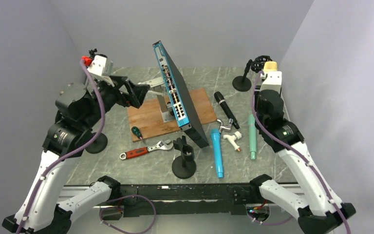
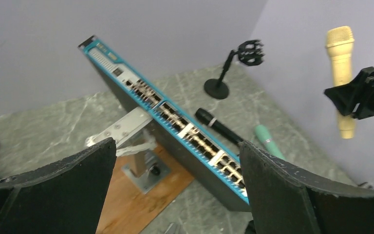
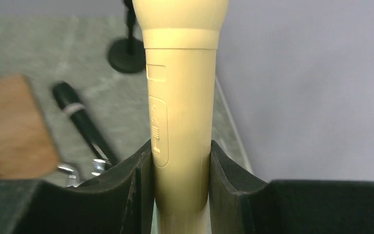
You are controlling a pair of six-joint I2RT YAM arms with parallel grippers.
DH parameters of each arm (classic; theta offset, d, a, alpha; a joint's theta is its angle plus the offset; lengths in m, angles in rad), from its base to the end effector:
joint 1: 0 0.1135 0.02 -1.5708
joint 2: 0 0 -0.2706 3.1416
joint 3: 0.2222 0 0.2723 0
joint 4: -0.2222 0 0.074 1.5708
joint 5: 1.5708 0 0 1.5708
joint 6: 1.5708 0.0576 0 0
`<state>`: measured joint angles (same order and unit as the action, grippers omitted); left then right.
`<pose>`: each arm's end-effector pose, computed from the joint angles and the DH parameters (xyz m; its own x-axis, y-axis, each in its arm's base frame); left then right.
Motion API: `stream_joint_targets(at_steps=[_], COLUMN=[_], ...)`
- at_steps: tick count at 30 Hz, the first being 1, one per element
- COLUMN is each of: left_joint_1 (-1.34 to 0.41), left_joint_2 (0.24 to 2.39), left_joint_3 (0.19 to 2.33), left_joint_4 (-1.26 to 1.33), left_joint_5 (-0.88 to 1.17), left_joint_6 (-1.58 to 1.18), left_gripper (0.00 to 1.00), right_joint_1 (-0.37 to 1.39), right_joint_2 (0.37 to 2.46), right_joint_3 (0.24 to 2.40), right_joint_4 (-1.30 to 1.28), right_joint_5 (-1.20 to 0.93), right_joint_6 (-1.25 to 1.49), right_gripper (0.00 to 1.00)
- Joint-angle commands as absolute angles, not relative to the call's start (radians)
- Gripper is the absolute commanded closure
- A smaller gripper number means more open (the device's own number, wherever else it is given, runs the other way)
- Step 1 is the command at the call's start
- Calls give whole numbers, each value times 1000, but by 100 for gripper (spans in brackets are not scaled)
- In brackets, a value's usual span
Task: Remove the microphone from the stand
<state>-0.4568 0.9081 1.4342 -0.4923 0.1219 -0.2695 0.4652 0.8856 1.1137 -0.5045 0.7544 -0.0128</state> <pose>0.1622 -0.0875 0.5165 -0.1164 -0.2373 -0.9644 0.5352 0.8030 -0.2621 0.2013 0.0569 0.4099 -0.2472 -0.1345 -0.9596 0.2588 0.9452 -0.1992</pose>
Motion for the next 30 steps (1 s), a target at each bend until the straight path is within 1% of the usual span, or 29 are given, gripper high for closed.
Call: stream_joint_targets(at_steps=[1, 5, 7, 11, 13, 17, 19, 22, 24, 28, 30], left_joint_1=[-456, -457, -467, -523, -552, -616, -651, -687, -703, -718, -724], left_joint_2=[887, 829, 800, 743, 704, 618, 559, 463, 458, 497, 497], left_joint_3=[1369, 1259, 1230, 1204, 1179, 1093, 1028, 925, 896, 916, 917], left_joint_4=[-462, -406, -405, -403, -383, -267, -173, -20, 47, 4, 2], left_joint_5=[4, -122, -200, -375, -482, -707, -777, -845, -878, -846, -835], left_joint_6=[-150, -122, -110, -48, -23, 58, 111, 184, 230, 213, 203], left_gripper=[1, 1, 0, 1, 1, 1, 1, 1, 1, 1, 1], right_joint_1=[352, 230, 186, 74, 39, -38, -74, -103, -114, -125, -133], right_joint_2=[980, 1121, 1169, 1324, 1389, 1485, 1523, 1560, 1578, 1566, 1577], right_joint_3=[1055, 1030, 1013, 1033, 1041, 1028, 1007, 969, 944, 881, 862], right_joint_4=[-536, -552, -518, -501, -495, -472, -467, -461, -460, -422, -405], right_joint_5=[718, 628, 599, 458, 438, 421, 387, 346, 339, 291, 276], right_joint_6=[-149, -135, -130, -113, -106, -107, -97, -95, -97, -115, -116], right_gripper=[100, 100, 100, 100, 100, 100, 100, 100, 100, 100, 97])
